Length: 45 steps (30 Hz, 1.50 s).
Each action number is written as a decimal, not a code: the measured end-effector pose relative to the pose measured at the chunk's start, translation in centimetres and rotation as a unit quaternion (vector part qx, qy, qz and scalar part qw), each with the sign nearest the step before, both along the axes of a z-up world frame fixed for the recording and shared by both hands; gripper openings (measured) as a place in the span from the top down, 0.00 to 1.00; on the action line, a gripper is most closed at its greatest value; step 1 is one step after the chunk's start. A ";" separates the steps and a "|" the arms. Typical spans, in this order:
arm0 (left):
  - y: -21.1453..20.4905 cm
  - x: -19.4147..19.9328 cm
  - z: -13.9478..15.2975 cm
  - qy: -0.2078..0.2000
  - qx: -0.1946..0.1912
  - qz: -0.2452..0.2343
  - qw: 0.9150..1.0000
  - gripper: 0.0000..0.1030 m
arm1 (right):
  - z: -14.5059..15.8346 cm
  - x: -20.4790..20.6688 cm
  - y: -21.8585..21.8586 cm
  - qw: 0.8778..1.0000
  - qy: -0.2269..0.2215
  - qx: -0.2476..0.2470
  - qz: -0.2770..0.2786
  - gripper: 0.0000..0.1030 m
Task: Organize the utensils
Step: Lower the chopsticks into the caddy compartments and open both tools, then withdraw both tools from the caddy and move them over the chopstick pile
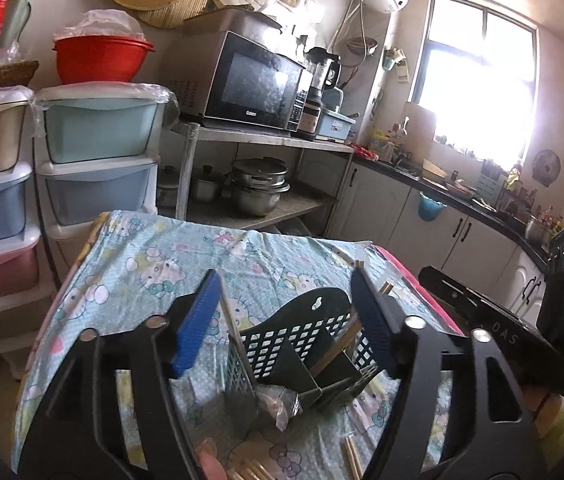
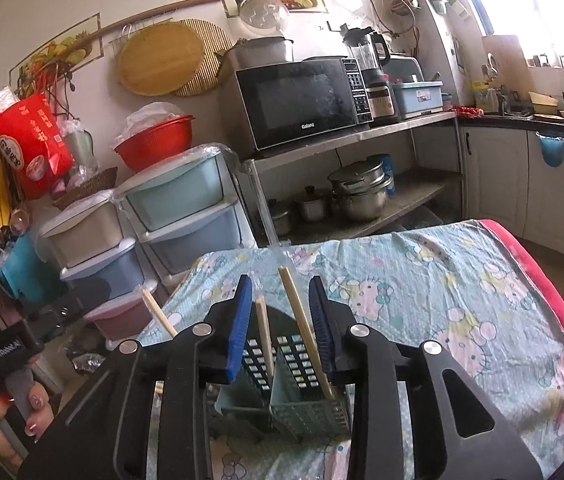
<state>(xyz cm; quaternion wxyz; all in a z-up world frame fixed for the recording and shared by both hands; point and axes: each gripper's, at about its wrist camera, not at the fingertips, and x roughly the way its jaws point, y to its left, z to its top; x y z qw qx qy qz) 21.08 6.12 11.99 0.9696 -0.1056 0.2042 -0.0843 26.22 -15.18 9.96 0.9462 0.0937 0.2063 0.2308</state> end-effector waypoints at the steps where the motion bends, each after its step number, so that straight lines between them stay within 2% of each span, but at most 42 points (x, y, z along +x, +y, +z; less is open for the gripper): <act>1: 0.1 -0.1 0.0 0.000 -0.001 0.001 1.000 0.34 | -0.1 -0.1 -0.1 1.000 0.001 0.001 0.001 0.70; 5: 0.3 -0.8 -0.2 0.000 -0.004 0.005 1.000 0.23 | -0.3 -0.8 -0.4 1.000 0.005 -0.002 0.003 0.62; 8: 0.5 -1.5 -0.3 -0.003 -0.007 0.010 1.000 0.11 | -0.4 -1.4 -0.5 1.000 0.003 -0.010 0.006 0.55; 9: 0.6 -1.6 -0.4 -0.003 -0.009 0.010 1.000 0.10 | -0.5 -1.7 -0.5 1.000 0.002 -0.012 0.007 0.54; 15: 0.9 -2.6 -0.8 0.001 -0.012 0.013 1.000 0.10 | -0.9 -3.0 -0.9 1.000 0.004 -0.022 0.011 0.44; 25: 1.5 -4.0 -1.9 0.016 -0.018 0.023 0.999 0.10 | -1.4 -5.2 -1.4 0.999 0.009 -0.032 0.018 0.43; 45: 1.3 -6.2 -4.8 0.055 -0.023 0.009 0.998 0.10 | -3.7 -9.1 -0.9 0.996 0.036 -0.074 0.042 0.42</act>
